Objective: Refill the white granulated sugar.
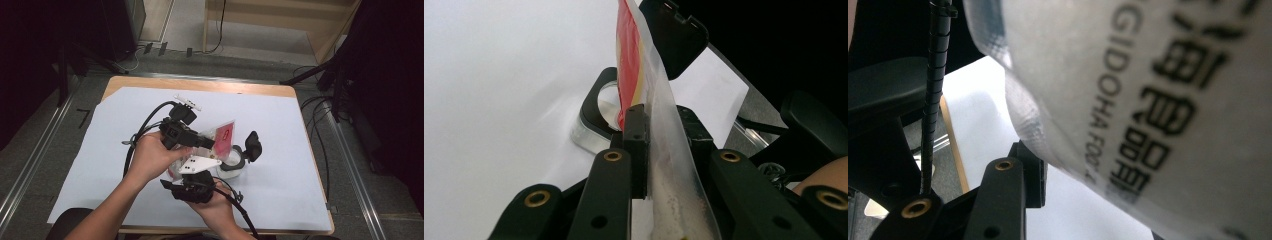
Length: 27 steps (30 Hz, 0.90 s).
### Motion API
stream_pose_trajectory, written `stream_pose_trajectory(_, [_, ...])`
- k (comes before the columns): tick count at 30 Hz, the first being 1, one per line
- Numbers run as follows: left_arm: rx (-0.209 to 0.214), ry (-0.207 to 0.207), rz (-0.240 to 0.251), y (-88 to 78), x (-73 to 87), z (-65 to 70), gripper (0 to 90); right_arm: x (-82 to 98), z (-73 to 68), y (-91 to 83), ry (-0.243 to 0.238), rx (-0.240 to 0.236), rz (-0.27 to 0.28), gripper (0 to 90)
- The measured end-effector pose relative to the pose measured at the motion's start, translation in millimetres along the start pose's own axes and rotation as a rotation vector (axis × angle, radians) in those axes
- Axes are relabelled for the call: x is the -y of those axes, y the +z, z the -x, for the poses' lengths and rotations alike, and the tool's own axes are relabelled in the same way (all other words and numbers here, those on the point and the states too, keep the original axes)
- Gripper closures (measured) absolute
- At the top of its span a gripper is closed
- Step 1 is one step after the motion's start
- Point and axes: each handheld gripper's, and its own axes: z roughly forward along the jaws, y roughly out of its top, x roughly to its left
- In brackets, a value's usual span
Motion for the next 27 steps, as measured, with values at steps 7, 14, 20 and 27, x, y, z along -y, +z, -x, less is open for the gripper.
stream_pose_trajectory(7, [0.01,-0.007,0.002,-0.3,0.7,-2.3,78.8,-0.6,0.2,0.4,-0.001,0.0,-0.008,62.9])
stream_pose_trajectory(14, [0.015,-0.011,0.007,0.0,1.0,-2.7,79.2,-0.7,0.3,0.7,0.001,-0.004,-0.009,62.8])
stream_pose_trajectory(20, [0.009,-0.016,0.005,-0.2,1.1,-3.1,79.1,-0.4,0.5,0.6,-0.005,-0.006,-0.013,62.8])
stream_pose_trajectory(27, [0.012,-0.015,0.006,-0.2,1.6,-2.9,79.0,-0.5,0.2,0.8,-0.006,-0.002,-0.014,62.8])
